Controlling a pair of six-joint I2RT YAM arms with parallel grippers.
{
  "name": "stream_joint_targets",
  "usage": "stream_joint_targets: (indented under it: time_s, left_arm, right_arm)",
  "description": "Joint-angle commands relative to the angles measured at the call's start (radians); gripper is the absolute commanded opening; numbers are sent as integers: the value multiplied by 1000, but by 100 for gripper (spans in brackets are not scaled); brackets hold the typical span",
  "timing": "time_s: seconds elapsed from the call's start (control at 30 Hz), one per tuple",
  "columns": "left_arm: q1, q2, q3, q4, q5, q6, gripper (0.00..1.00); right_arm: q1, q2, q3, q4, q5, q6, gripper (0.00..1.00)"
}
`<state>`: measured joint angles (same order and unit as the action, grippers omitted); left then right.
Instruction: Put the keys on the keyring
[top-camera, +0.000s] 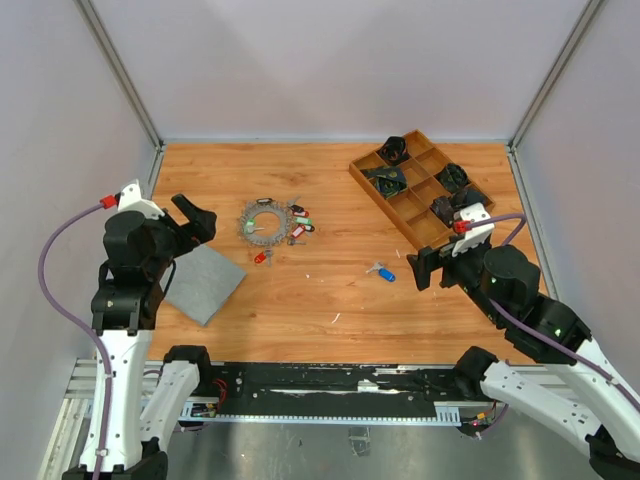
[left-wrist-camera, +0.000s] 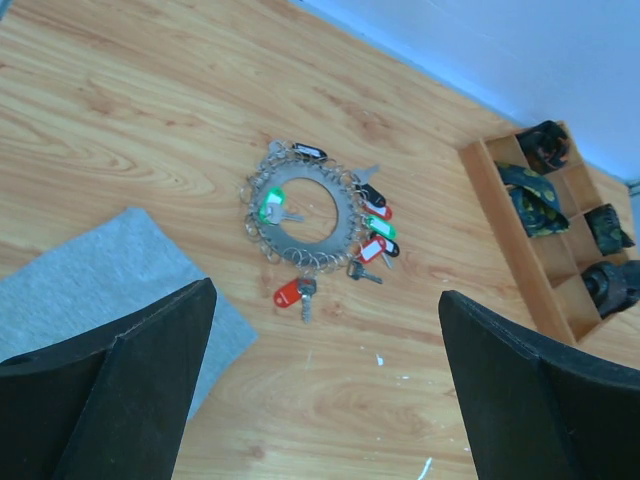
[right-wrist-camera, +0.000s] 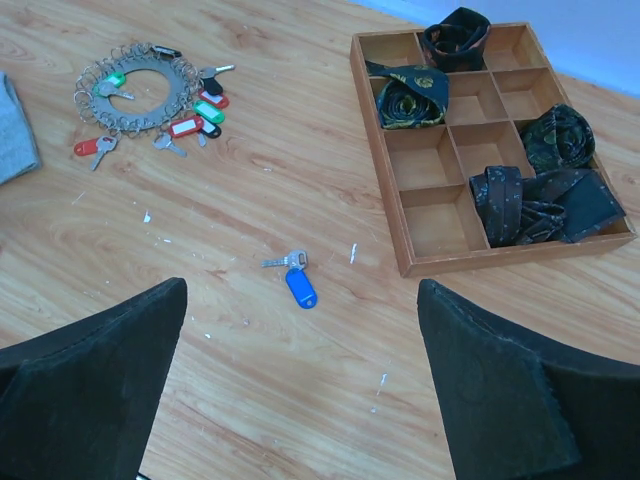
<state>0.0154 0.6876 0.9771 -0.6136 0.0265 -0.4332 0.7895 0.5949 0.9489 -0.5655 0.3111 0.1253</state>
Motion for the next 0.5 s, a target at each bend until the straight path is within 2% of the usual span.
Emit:
stream_joint_targets:
  time_s: [0.0,0.17,0.47]
  left_arm:
    - [0,-27,53,-53,45,-73,100]
    - [0,-56,64,-12,100,-131,100]
    - [0,-66,73,6,102,-147,100]
  right_arm:
    - [1,-13,-38,22,32,-41,98]
    - [1,-17,-49,3,25,-27,98]
    - [1,-13,-71,14,22,-11,98]
